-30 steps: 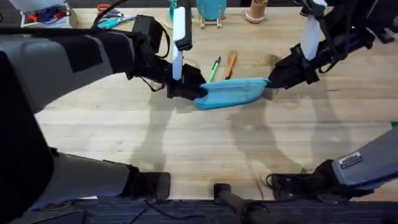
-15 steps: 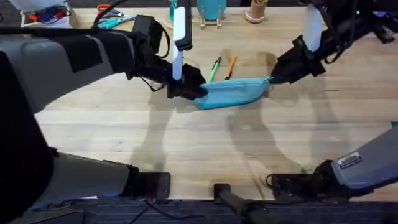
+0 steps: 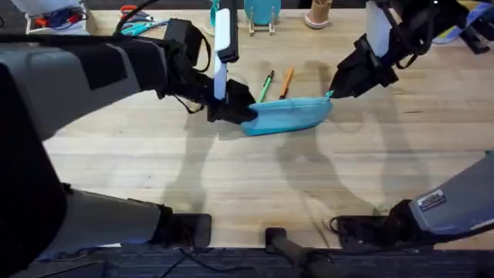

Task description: Unzip the bag, pick up the pens from the table one at a time and place them inside, then zip the bag closed.

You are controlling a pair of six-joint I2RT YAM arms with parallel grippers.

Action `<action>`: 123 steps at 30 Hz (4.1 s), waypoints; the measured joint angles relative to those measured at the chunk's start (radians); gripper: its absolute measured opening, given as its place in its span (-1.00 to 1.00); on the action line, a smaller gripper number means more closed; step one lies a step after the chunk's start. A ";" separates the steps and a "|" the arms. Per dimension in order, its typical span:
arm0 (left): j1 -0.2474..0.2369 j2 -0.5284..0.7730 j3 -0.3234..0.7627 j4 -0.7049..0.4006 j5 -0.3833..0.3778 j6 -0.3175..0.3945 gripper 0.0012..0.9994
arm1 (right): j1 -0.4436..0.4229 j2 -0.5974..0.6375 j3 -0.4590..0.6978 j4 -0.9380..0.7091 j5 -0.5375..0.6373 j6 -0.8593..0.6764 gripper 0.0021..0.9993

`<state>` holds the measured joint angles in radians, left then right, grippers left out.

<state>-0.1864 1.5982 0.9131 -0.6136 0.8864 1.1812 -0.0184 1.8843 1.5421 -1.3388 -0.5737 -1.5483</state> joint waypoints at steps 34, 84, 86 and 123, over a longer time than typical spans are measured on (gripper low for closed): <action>0.011 0.000 0.000 0.006 -0.019 0.000 -0.92 | 0.338 0.000 0.000 0.338 0.062 0.239 -0.94; 0.014 0.000 0.000 0.001 -0.012 0.000 -0.92 | 0.489 -0.097 0.000 0.350 0.043 0.356 -0.94; 0.014 0.000 0.000 0.001 -0.011 0.000 -0.92 | 0.494 -0.097 0.000 0.355 0.034 0.356 -0.94; 0.011 0.000 0.000 0.005 -0.012 0.000 -0.92 | 0.522 -0.133 0.000 0.240 -0.047 0.370 0.99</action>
<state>-0.1753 1.5982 0.9131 -0.6090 0.8745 1.1812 0.5041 1.7512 1.5425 -1.0992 -0.6209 -1.1778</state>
